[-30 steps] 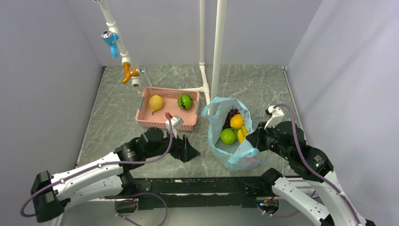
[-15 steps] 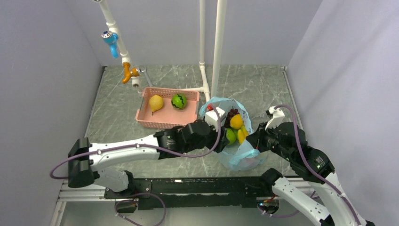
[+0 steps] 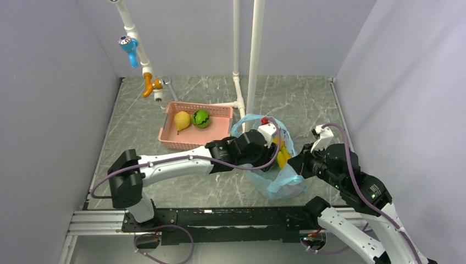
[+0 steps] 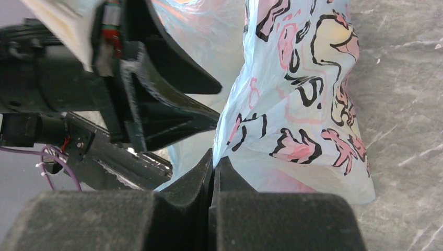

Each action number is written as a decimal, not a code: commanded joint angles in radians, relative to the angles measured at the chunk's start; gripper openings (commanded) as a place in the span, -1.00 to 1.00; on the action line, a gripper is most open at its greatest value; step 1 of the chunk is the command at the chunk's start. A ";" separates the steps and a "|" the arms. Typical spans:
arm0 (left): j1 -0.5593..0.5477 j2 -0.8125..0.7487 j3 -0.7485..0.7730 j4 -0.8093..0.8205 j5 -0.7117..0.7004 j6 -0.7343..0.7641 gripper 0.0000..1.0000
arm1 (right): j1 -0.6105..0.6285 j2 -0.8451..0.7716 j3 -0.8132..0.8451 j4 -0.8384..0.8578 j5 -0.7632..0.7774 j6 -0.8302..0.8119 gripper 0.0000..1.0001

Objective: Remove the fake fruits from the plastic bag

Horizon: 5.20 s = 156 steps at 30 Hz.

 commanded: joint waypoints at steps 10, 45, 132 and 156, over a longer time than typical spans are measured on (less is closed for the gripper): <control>0.025 0.219 0.110 0.073 0.272 -0.004 -0.07 | 0.001 -0.001 0.023 0.025 0.003 -0.006 -1.00; -0.067 0.467 0.150 0.200 0.238 0.001 0.58 | 0.002 -0.057 0.044 -0.076 0.024 0.025 -1.00; 0.640 0.098 0.054 0.045 0.006 0.166 -0.93 | 0.002 -0.014 0.013 -0.044 0.041 0.023 -1.00; 0.640 0.172 0.105 -0.021 -0.002 0.173 0.74 | 0.002 -0.019 0.008 -0.042 0.040 0.026 -1.00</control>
